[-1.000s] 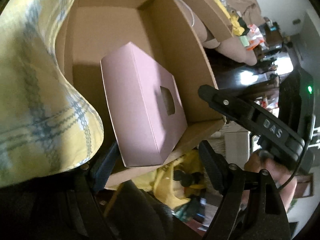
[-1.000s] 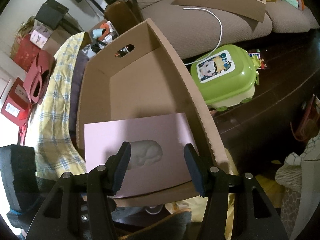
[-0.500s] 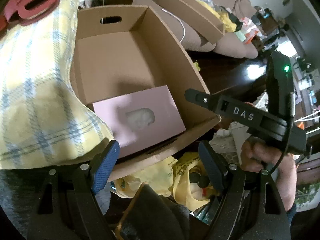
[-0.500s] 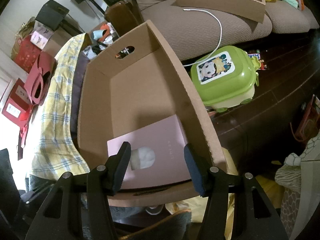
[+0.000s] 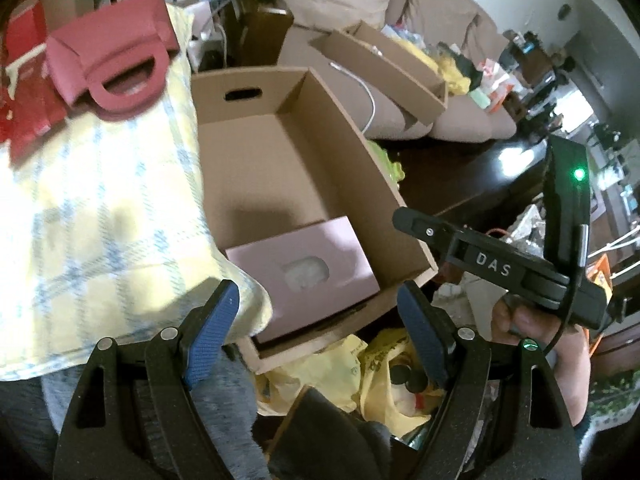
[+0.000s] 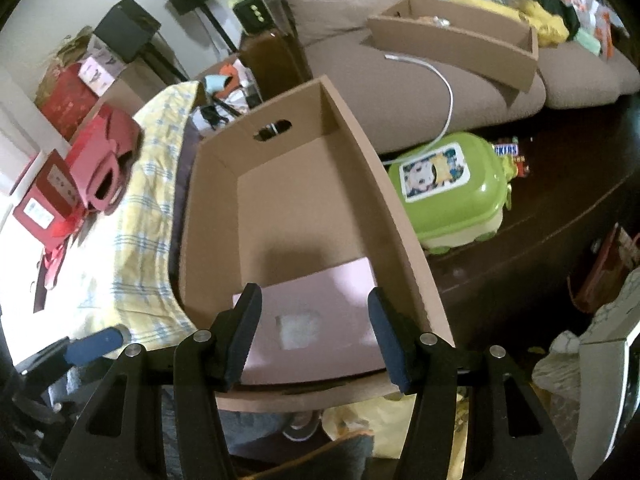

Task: Organize objects
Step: 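Raise both grippers away from the cardboard box toward the table, then move the left gripper toward the white lint roller with red head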

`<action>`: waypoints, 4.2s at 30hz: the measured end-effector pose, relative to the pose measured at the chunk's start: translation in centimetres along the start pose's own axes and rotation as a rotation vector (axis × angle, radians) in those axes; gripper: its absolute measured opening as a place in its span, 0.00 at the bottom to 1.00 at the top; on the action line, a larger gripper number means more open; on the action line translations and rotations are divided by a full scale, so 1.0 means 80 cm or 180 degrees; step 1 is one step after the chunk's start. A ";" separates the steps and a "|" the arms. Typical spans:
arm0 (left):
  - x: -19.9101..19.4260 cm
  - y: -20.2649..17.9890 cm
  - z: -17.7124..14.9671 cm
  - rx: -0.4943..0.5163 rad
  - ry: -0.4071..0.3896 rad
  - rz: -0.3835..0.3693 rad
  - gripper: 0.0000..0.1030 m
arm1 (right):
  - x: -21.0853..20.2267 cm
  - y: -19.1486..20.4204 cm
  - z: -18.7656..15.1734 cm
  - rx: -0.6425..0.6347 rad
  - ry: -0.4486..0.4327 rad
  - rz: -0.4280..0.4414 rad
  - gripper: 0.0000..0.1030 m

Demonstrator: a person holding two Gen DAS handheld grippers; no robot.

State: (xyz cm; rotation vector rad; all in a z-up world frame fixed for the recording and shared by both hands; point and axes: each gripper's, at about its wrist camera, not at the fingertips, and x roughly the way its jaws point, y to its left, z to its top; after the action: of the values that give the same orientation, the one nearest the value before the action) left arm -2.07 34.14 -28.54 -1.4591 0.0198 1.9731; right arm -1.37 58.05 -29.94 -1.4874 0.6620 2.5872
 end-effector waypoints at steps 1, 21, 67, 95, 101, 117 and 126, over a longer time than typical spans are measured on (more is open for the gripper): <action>-0.006 0.003 0.002 -0.0016 -0.0026 -0.0002 0.77 | -0.004 0.003 0.001 -0.0017 -0.0020 0.0006 0.57; -0.084 0.027 0.023 -0.0093 -0.0486 0.0166 0.78 | -0.088 0.087 0.006 -0.0523 -0.0445 0.0019 0.61; -0.289 0.227 0.047 -0.0801 -0.1773 0.0660 0.78 | -0.119 0.175 -0.073 -0.0778 -0.0402 -0.0100 0.69; -0.390 0.344 -0.005 -0.0724 -0.2040 0.1259 0.97 | -0.160 0.305 -0.075 -0.1254 -0.0979 -0.0025 0.89; -0.378 0.333 -0.005 -0.0533 -0.1992 0.1505 0.98 | -0.147 0.322 -0.083 -0.1455 -0.0941 0.0041 0.94; -0.318 0.310 0.021 -0.0197 -0.1768 0.2083 1.00 | -0.083 0.346 -0.068 -0.1689 -0.0937 0.0112 0.97; -0.335 0.338 0.025 -0.0707 -0.1962 0.1190 1.00 | -0.086 0.358 -0.029 -0.1520 -0.1249 0.0265 0.99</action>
State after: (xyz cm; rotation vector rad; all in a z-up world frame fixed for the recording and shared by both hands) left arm -13.90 0.59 -14.82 -0.9598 -0.2173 2.7359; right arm -3.98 32.16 -15.84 -0.9866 0.0625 3.1225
